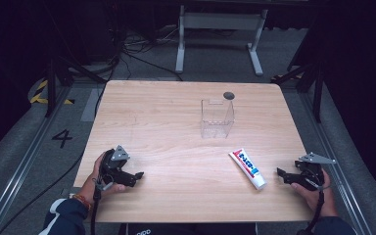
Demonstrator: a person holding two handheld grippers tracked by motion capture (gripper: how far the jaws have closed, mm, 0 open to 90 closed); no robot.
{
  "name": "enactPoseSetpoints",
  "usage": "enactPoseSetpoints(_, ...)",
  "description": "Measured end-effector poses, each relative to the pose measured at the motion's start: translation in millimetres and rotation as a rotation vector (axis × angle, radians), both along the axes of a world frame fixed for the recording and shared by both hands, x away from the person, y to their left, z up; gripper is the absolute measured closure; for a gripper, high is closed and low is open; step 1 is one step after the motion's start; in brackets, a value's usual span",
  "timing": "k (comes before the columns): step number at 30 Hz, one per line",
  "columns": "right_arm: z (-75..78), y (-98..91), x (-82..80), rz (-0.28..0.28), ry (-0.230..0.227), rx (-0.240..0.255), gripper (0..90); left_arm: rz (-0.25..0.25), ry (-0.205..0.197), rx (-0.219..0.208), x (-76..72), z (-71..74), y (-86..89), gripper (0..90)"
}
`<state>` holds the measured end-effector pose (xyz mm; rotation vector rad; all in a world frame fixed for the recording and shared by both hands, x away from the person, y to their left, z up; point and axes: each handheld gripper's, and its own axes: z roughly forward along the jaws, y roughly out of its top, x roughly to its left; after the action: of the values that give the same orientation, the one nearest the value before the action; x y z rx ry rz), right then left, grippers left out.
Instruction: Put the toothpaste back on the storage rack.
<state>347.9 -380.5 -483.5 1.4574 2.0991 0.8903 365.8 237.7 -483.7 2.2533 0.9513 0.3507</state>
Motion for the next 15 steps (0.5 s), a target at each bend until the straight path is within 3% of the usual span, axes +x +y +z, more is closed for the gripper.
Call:
enactPoseSetpoints(3, 3.2, 1.0, -1.0, 0.008, 0.013, -0.008, 23.9, -0.004, -0.002, 0.003, -1.1, 0.2, 1.8, 0.5)
enactPoseSetpoints(12, 19.9, 2.9, -3.0, 0.032, -0.004, 0.023, 24.7, -0.004, -0.004, 0.009, -3.2, 0.5, 5.3, 0.7)
enactPoseSetpoints(15, 26.7, 11.6, -3.2, 0.068, -0.001, 0.027, 25.1, 0.001, 0.002, 0.002, -4.3, 0.1, 5.8, 0.6)
